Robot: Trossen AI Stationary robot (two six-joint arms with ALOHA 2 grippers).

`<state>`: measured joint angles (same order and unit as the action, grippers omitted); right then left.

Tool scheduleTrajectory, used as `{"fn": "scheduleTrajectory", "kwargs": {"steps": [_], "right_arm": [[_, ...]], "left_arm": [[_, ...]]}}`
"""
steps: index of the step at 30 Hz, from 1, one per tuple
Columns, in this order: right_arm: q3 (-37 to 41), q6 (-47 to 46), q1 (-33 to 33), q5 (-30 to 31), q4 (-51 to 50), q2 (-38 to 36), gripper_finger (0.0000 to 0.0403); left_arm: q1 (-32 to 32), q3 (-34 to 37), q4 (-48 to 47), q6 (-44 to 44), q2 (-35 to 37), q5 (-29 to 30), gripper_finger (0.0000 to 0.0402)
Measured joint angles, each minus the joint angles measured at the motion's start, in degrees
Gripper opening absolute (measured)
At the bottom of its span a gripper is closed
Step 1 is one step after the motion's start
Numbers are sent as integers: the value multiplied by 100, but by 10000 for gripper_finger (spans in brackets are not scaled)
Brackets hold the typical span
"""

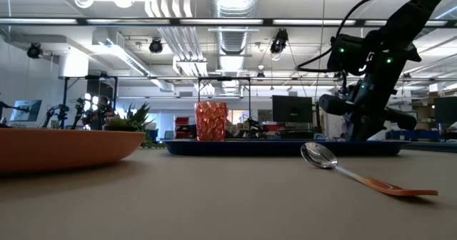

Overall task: Pick and place plate/cup/fork/spoon on tray
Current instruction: Put the fork on the right side of the serving tray, then put the spoon beside the fork on the serving tray

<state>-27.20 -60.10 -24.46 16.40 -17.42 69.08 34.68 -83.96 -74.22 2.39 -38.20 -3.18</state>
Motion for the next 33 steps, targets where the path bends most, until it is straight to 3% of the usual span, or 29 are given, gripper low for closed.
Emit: {"fn": "scheduleTrajectory", "kwargs": {"steps": [8,14,20,25,29,33], "right_arm": [[-482,431,5,110,9,2,53],[-1386,1431,5,175,-176,2,54],[-2355,1729,135,77,-897,4,54],[-2802,1665,680,-751,-1470,33,54],[-2878,1530,1427,-946,-1885,33,54],[-2875,802,2204,-958,-2137,35,54]], "left_arm": [[0,0,-2,0,0,0,19],[0,0,-2,0,0,1,19],[1,0,-2,0,0,0,19],[2,0,-4,0,0,2,19],[2,0,-5,-2,0,2,19],[2,0,-6,-2,0,2,19]]}}
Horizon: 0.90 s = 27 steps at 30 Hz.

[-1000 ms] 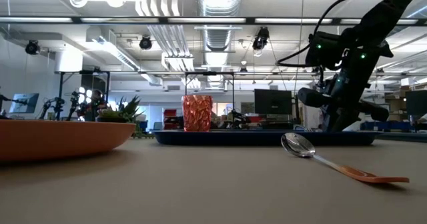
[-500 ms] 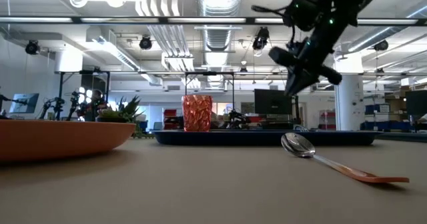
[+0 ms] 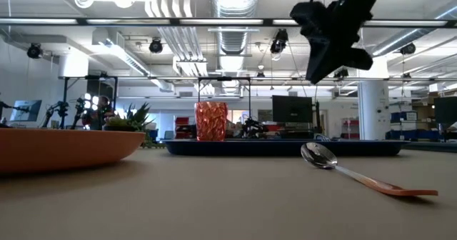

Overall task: Pick and place plate/cup/fork/spoon on tray
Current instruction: Put the spoon beside the fork on the serving tray

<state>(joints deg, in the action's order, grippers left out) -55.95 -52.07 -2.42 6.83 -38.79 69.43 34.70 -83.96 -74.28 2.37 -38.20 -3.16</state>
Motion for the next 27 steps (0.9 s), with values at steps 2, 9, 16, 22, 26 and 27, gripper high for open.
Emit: {"fn": "scheduleTrajectory", "kwargs": {"steps": [2,9,16,22,26,27], "right_arm": [[7,-383,393,-70,42,0,54],[-52,-1555,1656,-107,714,326,55],[-792,-1845,2242,-726,1015,1621,94],[-1960,-1526,2266,-1789,-366,2692,146],[-2570,-1328,2293,-1885,-1108,3156,170],[-2655,-1297,2293,-1886,-1105,3250,174]], "left_arm": [[0,0,1,0,0,0,19],[0,0,2,-1,0,0,19],[0,0,2,-2,0,0,19],[-1,0,0,-20,0,-2,19],[-1,0,-25,-24,0,-2,19],[-1,0,-32,-26,0,-2,19]]}}
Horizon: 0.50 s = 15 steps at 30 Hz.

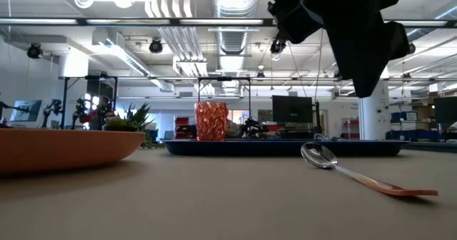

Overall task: Pick and place plate/cup/fork/spoon on tray
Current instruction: Put the spoon beside the fork on the serving tray

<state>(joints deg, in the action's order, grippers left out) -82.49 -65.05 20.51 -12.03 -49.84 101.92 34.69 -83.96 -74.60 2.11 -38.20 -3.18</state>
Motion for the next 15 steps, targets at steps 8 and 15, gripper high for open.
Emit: {"fn": "scheduleTrajectory", "kwargs": {"steps": [8,15], "right_arm": [[-365,100,-15,35,81,705,194],[-366,-145,-13,-89,69,888,196]], "left_arm": [[0,0,-187,-134,0,-4,19],[-1,0,-259,-149,0,-17,19]]}}
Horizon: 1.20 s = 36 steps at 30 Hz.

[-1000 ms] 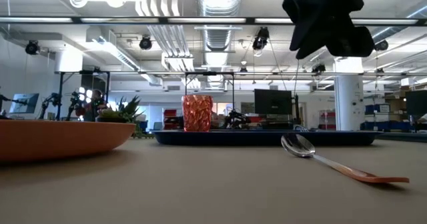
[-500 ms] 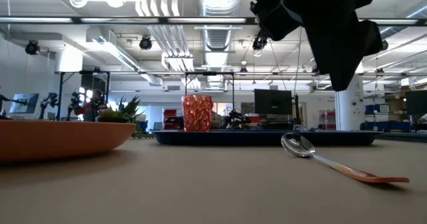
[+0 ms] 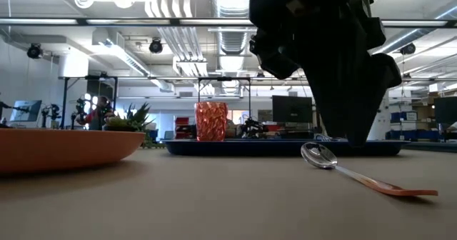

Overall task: Pick and place plate/cup/fork/spoon on tray
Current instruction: Put the spoon beside the fork on the serving tray

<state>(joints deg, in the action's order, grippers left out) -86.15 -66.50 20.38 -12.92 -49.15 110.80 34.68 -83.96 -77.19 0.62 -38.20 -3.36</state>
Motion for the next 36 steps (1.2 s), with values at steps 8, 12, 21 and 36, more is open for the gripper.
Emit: {"fn": "scheduleTrajectory", "kwargs": {"steps": [8,12,21,36], "right_arm": [[4,-605,-2,402,16,77,196],[4,-878,2,562,30,77,196],[7,-1307,2,697,90,81,196],[125,-1674,195,495,-338,84,196]], "left_arm": [[0,0,0,-170,-2,2,19],[0,2,0,-251,-2,4,19],[0,4,0,-255,-2,7,19],[0,7,-2,-256,0,24,19]]}}
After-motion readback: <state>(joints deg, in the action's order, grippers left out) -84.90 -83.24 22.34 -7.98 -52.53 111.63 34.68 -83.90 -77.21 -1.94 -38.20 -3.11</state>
